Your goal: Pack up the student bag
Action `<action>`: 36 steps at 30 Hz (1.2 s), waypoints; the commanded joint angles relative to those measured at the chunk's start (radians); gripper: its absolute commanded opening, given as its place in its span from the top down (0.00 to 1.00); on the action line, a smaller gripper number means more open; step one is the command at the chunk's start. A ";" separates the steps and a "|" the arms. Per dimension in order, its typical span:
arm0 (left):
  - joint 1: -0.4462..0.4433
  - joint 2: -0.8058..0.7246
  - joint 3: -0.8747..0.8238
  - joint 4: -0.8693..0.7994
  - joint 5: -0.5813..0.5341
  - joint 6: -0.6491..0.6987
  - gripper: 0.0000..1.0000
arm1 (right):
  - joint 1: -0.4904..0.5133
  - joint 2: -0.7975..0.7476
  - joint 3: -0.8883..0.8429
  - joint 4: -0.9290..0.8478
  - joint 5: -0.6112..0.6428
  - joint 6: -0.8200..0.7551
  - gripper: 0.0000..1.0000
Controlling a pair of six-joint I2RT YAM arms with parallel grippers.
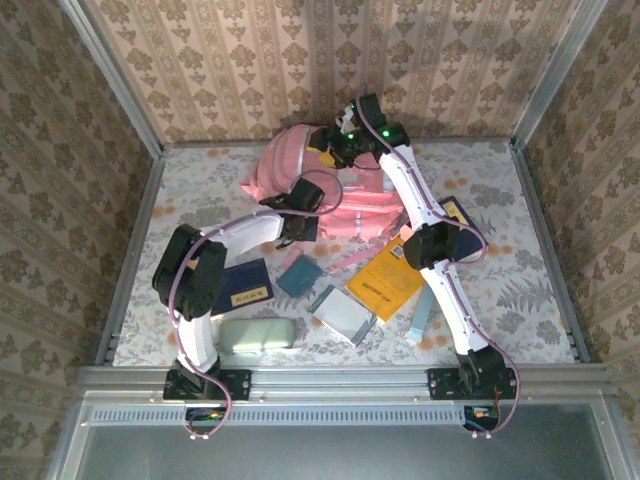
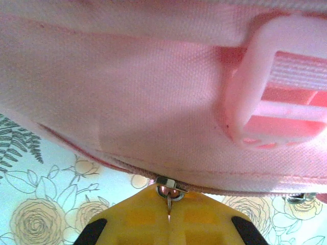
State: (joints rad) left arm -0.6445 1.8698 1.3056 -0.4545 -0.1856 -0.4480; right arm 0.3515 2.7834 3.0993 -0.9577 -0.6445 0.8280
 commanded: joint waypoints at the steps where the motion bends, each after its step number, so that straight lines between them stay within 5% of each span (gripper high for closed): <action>1: 0.006 -0.052 -0.003 0.034 0.042 0.006 1.00 | 0.001 -0.051 0.085 -0.164 0.143 -0.111 0.33; 14: 0.070 -0.091 -0.030 0.082 0.176 -0.042 1.00 | 0.040 -0.223 0.085 -0.472 0.697 -0.388 0.33; 19: 0.083 -0.113 -0.053 0.119 0.226 -0.062 1.00 | 0.109 -0.265 0.084 -0.558 1.012 -0.453 0.35; 28: 0.103 -0.154 -0.073 0.128 0.265 -0.067 1.00 | 0.166 -0.358 -0.027 -0.534 1.088 -0.523 0.34; 36: 0.117 -0.179 -0.102 0.155 0.296 -0.085 1.00 | 0.197 -0.664 -0.439 -0.474 1.158 -0.597 0.29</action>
State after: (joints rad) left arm -0.5350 1.7432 1.2160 -0.3412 0.0834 -0.5087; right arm 0.5327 2.2433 2.7491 -1.4395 0.4248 0.2852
